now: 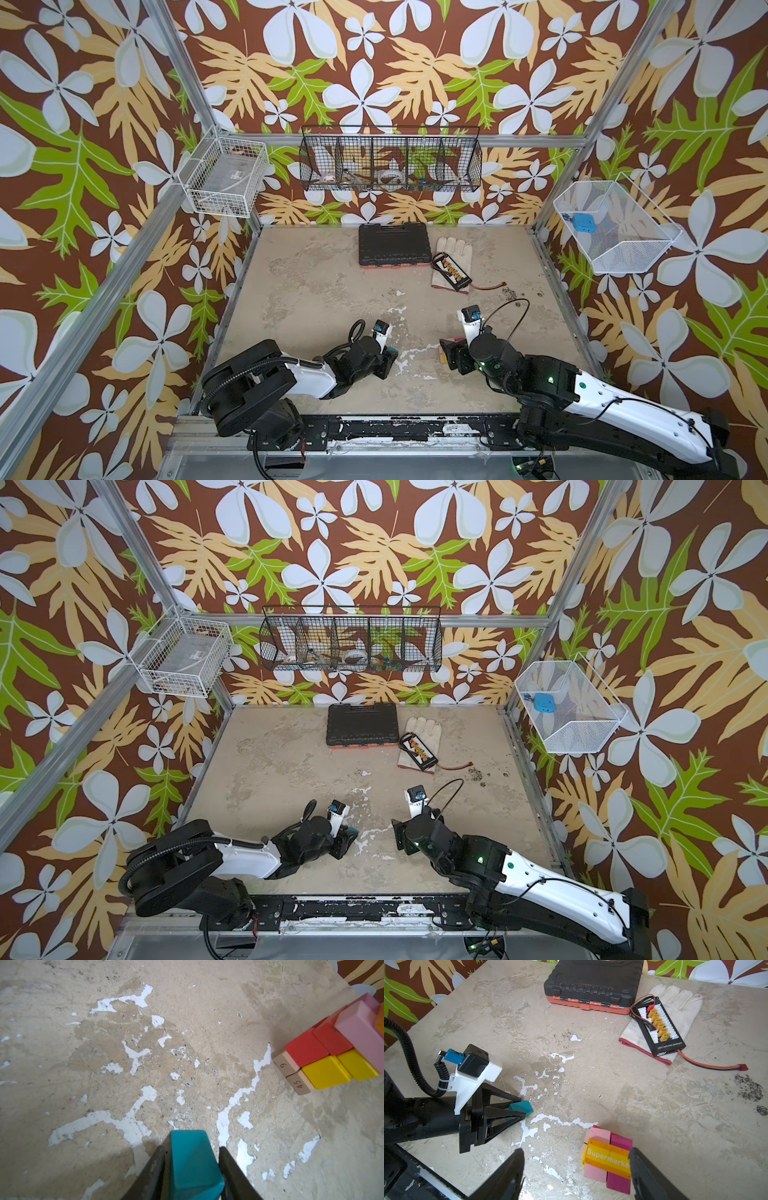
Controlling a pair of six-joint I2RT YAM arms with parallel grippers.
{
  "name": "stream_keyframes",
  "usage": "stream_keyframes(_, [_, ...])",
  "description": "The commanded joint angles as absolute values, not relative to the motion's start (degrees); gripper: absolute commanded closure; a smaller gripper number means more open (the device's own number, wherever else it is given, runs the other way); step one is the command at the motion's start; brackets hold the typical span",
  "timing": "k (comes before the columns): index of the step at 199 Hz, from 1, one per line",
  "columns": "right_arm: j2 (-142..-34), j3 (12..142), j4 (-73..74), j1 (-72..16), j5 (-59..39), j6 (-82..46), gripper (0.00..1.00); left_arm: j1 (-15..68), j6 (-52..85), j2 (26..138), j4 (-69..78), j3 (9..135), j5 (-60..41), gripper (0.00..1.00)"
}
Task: Build the wood block tower
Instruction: 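Close the left gripper on the teal block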
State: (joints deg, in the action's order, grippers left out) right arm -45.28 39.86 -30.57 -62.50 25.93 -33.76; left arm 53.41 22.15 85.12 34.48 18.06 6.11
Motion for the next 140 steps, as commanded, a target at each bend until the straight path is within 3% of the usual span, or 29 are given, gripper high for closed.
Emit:
stream_keyframes(1, [-45.3,40.0,-30.2,-62.5,26.8,-33.5,0.21,54.0,20.9,85.6,32.7,18.6,8.2,0.56])
stream_keyframes(80, [-44.6,39.6,-30.0,-62.5,26.5,-33.6,0.21,56.7,20.7,85.5,30.0,19.8,13.4,0.68])
stream_keyframes(101, [-44.3,39.5,-30.0,-62.5,26.6,-33.7,0.21,56.9,20.6,84.9,29.9,19.7,13.5,0.76])
stream_keyframes(140, [-44.1,38.2,-27.6,-61.9,26.8,-34.0,0.25,56.9,21.0,83.2,30.8,19.8,11.6,0.81])
